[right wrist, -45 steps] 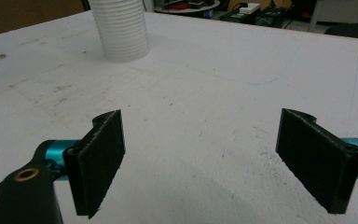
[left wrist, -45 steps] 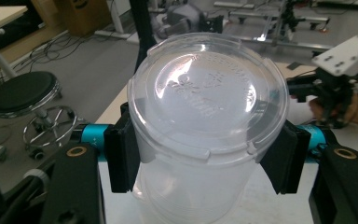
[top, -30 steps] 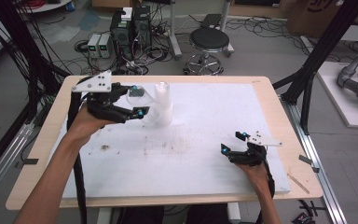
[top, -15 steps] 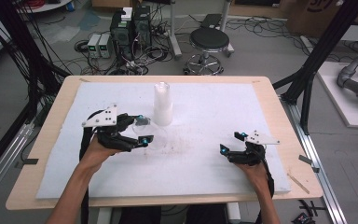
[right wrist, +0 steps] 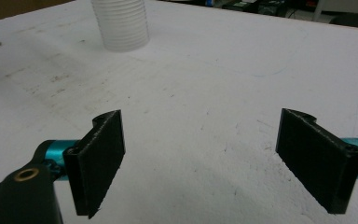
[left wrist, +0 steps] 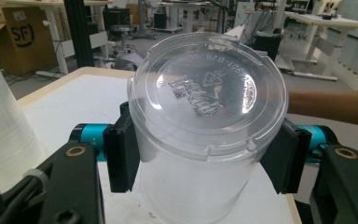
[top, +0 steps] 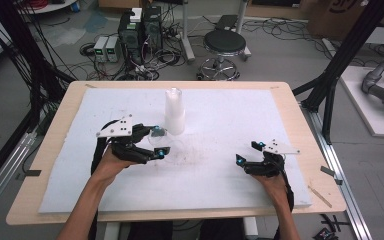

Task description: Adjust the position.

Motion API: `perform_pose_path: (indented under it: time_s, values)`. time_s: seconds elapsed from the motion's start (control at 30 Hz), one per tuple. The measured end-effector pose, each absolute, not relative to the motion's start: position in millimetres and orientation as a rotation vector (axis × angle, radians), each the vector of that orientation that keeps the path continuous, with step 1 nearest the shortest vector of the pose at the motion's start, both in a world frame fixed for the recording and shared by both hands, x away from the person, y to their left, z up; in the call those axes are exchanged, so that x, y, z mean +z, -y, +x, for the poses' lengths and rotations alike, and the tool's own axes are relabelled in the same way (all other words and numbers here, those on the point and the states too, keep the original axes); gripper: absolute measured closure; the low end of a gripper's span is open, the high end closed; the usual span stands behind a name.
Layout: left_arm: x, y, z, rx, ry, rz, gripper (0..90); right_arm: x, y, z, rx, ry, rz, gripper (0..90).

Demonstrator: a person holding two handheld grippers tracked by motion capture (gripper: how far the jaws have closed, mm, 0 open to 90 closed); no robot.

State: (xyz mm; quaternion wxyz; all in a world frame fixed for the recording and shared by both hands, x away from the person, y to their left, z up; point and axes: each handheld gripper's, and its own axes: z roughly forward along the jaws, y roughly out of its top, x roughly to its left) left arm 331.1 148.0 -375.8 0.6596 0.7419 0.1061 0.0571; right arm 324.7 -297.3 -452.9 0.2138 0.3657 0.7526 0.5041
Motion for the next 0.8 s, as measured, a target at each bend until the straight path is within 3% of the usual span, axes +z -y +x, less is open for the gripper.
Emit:
perform_pose_path:
  time_s: [0.47, 0.8]
  values:
    - [-376.0, -151.2, 335.1, 0.115, -0.233, 1.689, 37.6, -447.2, 298.0, 327.9, 1.454, -2.205, 0.959, 15.4]
    - [-374.0, -144.7, 336.7, 0.076, -0.210, 1.669, 37.7, -399.7, 285.6, 323.9, 1.577, -2.360, 0.702, 15.4]
